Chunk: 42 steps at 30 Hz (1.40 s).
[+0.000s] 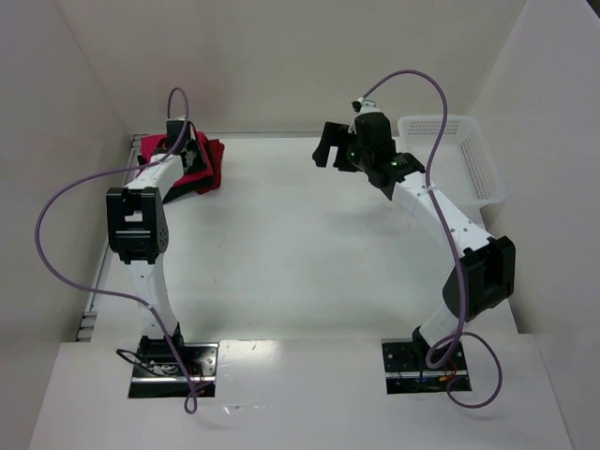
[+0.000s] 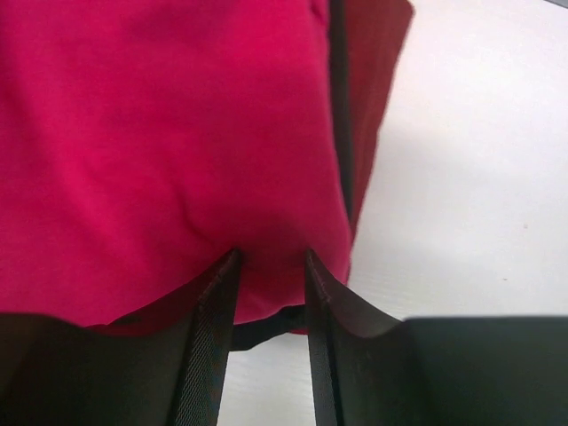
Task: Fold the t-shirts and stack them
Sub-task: Put the neatly folded tshirt into the corner of the board with the left arm
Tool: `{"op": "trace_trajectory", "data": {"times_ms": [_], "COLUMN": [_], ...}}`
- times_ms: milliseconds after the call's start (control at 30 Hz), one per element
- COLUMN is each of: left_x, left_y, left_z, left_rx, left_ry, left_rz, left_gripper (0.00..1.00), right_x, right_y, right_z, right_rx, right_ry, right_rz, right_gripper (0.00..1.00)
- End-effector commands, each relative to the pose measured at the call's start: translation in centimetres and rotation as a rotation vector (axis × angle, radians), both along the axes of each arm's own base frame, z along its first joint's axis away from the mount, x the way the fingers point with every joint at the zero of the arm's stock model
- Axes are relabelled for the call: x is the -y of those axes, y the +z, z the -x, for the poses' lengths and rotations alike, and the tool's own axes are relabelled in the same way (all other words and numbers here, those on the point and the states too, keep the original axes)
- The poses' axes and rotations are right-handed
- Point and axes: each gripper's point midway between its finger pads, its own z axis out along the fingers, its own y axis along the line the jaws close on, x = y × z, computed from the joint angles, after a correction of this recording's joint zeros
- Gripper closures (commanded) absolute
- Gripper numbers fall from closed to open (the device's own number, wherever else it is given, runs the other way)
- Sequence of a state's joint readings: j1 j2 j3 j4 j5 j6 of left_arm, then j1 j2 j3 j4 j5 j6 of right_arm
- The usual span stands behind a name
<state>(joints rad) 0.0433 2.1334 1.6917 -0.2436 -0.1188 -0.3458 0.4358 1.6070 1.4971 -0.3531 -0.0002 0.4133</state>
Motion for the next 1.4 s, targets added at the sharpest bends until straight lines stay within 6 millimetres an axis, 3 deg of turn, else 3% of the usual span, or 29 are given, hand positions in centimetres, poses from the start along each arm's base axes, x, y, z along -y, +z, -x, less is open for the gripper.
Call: {"op": "trace_trajectory", "data": {"times_ms": [0, 100, 167, 267, 367, 467, 500, 600, 633, 667, 1000, 1067, 1100, 1267, 1367], "left_x": [2.1, 2.9, 3.4, 3.4, 1.6, -1.5, -2.3, -5.0, -5.5, -6.3, -7.7, -8.1, -8.1, -9.0, -9.6], "left_y": [1.4, 1.0, 2.3, 6.2, 11.0, 14.3, 14.5, 14.5, 13.0, 12.8, 5.3, 5.0, 3.6, 3.6, 5.3], "left_z": [-2.0, -2.2, -2.2, -1.9, -1.8, -1.9, -2.0, -2.5, -2.8, -3.0, -5.4, -5.9, -5.8, -6.0, -5.8], "left_rx": [0.073, 0.063, 0.087, 0.154, 0.243, 0.299, 0.309, 0.318, 0.29, 0.291, 0.229, 0.233, 0.195, 0.188, 0.213], "left_ry": [-0.05, -0.071, -0.091, -0.093, -0.054, 0.0, 0.022, 0.075, 0.085, 0.108, 0.169, 0.167, 0.168, 0.203, 0.203], "left_rz": [0.044, 0.056, 0.071, 0.067, 0.046, 0.013, 0.002, -0.003, -0.002, -0.002, 0.012, 0.019, 0.022, -0.005, -0.015], "left_gripper": [0.57, 0.57, 0.53, 0.49, 0.33, 0.2, 0.19, 0.17, 0.17, 0.17, 0.18, 0.18, 0.18, 0.17, 0.13], "right_x": [0.9, 0.9, 1.0, 1.0, 1.0, 1.0, 1.0, 1.0, 1.0, 1.0, 1.4, 1.8, 1.8, 2.3, 2.3], "right_y": [2.8, 2.8, 2.8, 2.8, 2.8, 3.0, 3.0, 2.6, 2.6, 2.1, 2.5, 2.3, 2.3, 2.1, 1.7], "right_z": [0.1, 0.1, 0.0, 0.0, 0.0, -0.1, -0.1, 0.0, 0.0, 0.1, 0.4, 0.3, 0.3, 0.2, 0.3], "right_rx": [0.08, 0.08, 0.082, 0.082, 0.082, 0.09, 0.09, 0.082, 0.082, 0.074, 0.087, 0.078, 0.078, 0.07, 0.058], "right_ry": [-0.021, -0.021, -0.03, -0.03, -0.03, -0.03, -0.03, -0.03, -0.03, -0.03, -0.034, -0.043, -0.043, -0.052, -0.056], "right_rz": [-0.008, -0.008, -0.004, -0.004, -0.004, -0.008, -0.008, -0.004, -0.004, 0.0, 0.007, 0.011, 0.011, 0.016, 0.012], "right_gripper": [0.0, 0.0, 0.0, 0.0, 0.0, 0.0, 0.0, 0.0, 0.0, 0.0, 0.0, 0.0, 0.0, 0.0, 0.0]}}
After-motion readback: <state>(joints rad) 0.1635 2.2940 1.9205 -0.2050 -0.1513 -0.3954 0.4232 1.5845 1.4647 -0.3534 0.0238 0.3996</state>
